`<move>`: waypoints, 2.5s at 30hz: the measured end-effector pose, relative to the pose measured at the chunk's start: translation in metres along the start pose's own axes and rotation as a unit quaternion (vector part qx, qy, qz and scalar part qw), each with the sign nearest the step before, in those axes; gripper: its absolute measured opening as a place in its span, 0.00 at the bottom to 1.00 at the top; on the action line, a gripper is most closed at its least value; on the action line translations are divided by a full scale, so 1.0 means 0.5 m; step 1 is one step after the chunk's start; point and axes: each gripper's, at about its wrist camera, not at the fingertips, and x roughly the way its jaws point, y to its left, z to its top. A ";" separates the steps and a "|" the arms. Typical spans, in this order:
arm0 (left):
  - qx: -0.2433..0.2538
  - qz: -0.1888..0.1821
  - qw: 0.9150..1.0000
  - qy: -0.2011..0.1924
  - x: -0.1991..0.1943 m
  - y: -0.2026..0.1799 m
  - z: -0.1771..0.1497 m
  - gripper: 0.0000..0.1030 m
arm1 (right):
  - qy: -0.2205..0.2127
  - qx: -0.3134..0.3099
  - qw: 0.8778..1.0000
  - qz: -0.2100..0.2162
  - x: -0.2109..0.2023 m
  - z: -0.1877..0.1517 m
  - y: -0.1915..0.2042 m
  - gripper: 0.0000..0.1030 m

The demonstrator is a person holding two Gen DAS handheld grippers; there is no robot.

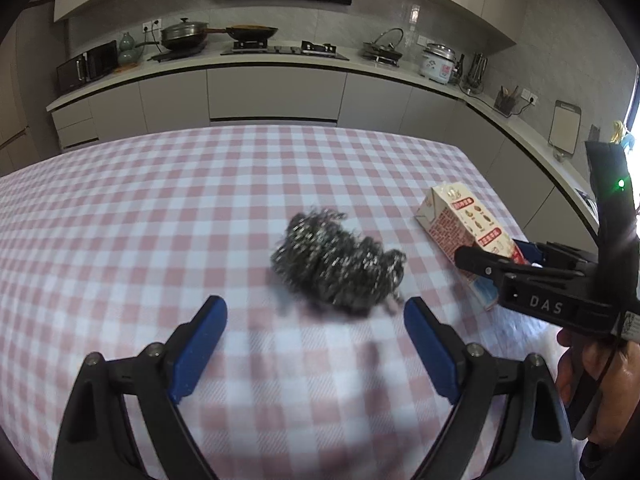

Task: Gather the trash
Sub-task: 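Grasp the steel-wool scrubber with the left tool while the right tool grasps the red-white carton, then carry the scrubber and red-white carton in both tools over the bin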

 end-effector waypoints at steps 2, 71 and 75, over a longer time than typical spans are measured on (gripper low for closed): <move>0.001 -0.005 1.000 0.001 0.008 -0.004 0.005 0.88 | -0.002 0.006 1.000 0.006 0.009 0.011 -0.022 0.57; 0.022 0.010 0.998 -0.056 -0.275 -0.010 -0.152 0.35 | -0.070 -0.022 0.997 0.004 -0.365 -0.237 0.142 0.51; 0.032 0.003 0.997 -0.064 -0.314 -0.031 -0.180 0.35 | -0.078 -0.019 0.997 -0.002 -0.423 -0.283 0.151 0.51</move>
